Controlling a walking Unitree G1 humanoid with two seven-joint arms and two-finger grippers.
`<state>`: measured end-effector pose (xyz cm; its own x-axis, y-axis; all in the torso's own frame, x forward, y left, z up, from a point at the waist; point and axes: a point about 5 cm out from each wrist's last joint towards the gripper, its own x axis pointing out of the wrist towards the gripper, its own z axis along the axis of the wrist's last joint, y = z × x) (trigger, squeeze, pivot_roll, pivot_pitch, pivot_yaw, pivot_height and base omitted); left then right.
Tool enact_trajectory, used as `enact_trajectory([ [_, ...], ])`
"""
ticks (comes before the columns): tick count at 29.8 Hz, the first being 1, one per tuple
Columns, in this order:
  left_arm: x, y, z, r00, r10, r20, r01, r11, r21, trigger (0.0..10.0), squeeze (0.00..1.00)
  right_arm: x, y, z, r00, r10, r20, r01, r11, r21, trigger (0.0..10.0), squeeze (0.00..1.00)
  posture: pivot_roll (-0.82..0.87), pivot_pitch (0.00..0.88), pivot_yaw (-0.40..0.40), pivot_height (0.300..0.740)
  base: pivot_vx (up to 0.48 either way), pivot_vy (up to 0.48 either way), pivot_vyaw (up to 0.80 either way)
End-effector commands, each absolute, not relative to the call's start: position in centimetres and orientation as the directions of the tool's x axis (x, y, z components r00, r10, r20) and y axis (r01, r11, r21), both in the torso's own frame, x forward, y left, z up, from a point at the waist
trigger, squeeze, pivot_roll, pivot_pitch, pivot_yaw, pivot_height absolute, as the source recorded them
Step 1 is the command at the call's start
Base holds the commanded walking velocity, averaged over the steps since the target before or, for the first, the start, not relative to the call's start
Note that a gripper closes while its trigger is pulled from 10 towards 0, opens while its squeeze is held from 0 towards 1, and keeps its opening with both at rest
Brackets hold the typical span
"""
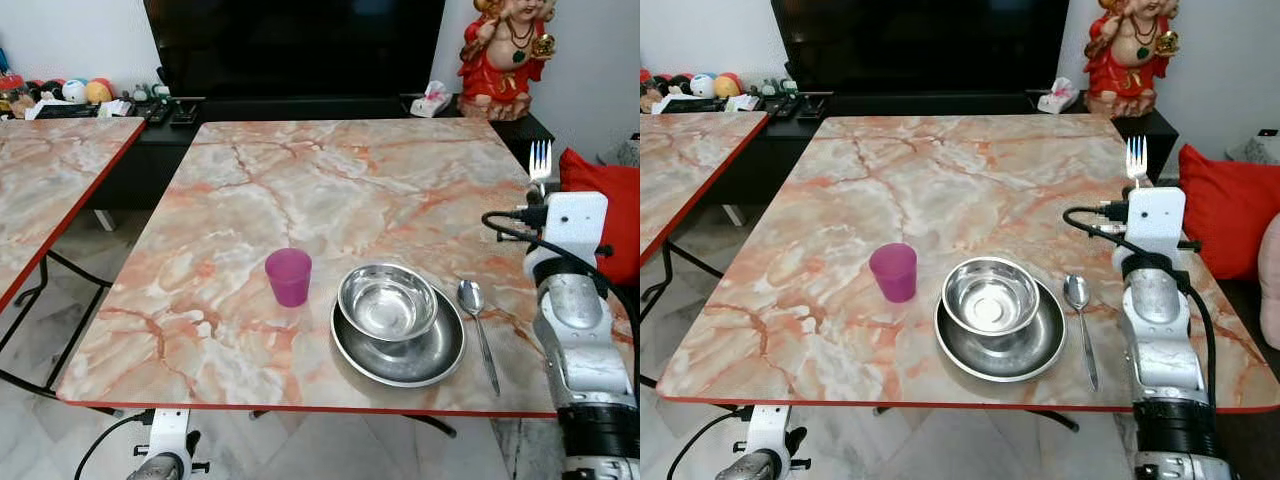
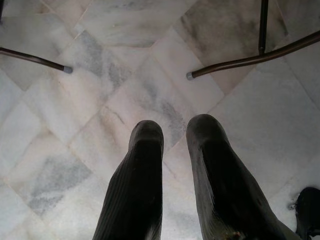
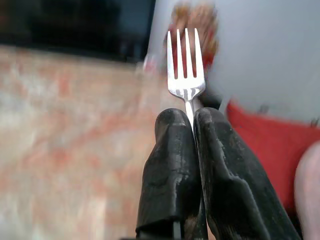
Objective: Setting the table
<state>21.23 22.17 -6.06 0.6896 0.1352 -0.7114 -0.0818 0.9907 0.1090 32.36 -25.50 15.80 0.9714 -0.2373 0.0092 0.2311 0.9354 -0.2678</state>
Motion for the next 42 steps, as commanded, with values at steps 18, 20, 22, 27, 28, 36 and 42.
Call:
enact_trajectory([
  [18,20.9,22.5,-6.2,0.678,0.138,-0.722,-0.085,0.990,0.109,10.0,0.00,30.7,-25.6,9.4,0.916,-0.246,-0.317,0.181,0.958,-0.220,10.0,0.00,0.01,0.000,0.041,0.740,0.000,0.000,0.00],
  [20,20.9,22.5,-6.2,0.678,0.137,-0.722,-0.084,0.990,0.109,10.0,0.00,30.6,-25.7,9.1,0.912,-0.249,-0.326,0.178,0.956,-0.234,10.0,0.00,0.02,0.000,0.041,0.740,0.000,0.000,0.00],
  [22,20.9,22.5,-6.2,0.678,0.138,-0.722,-0.086,0.990,0.109,10.0,0.00,30.4,-25.8,8.6,0.905,-0.256,-0.341,0.184,0.956,-0.231,10.0,0.00,0.02,0.000,0.040,0.740,0.000,0.000,0.00],
  [27,20.9,22.6,-6.2,0.676,0.139,-0.723,-0.085,0.990,0.111,10.0,0.00,30.3,-25.6,8.2,0.901,-0.248,-0.355,0.175,0.958,-0.226,10.0,0.00,0.02,0.000,0.043,0.740,0.000,0.000,0.00],
  [28,20.9,22.6,-6.2,0.676,0.139,-0.724,-0.085,0.990,0.111,10.0,0.00,30.2,-25.6,8.0,0.899,-0.247,-0.361,0.173,0.959,-0.225,10.0,0.00,0.02,0.000,0.041,0.740,0.000,0.000,0.00],
  [36,20.8,22.6,-6.2,0.675,0.139,-0.725,-0.085,0.990,0.110,10.0,0.00,30.0,-25.6,7.3,0.889,-0.253,-0.380,0.163,0.953,-0.254,10.0,0.00,0.02,0.000,0.041,0.740,0.000,0.000,0.00],
  [42,20.8,22.6,-6.2,0.675,0.139,-0.725,-0.086,0.990,0.109,10.0,0.00,29.8,-26.0,7.1,0.886,-0.261,-0.383,0.160,0.948,-0.275,10.0,0.00,0.02,0.000,0.042,0.740,0.000,0.000,0.00],
])
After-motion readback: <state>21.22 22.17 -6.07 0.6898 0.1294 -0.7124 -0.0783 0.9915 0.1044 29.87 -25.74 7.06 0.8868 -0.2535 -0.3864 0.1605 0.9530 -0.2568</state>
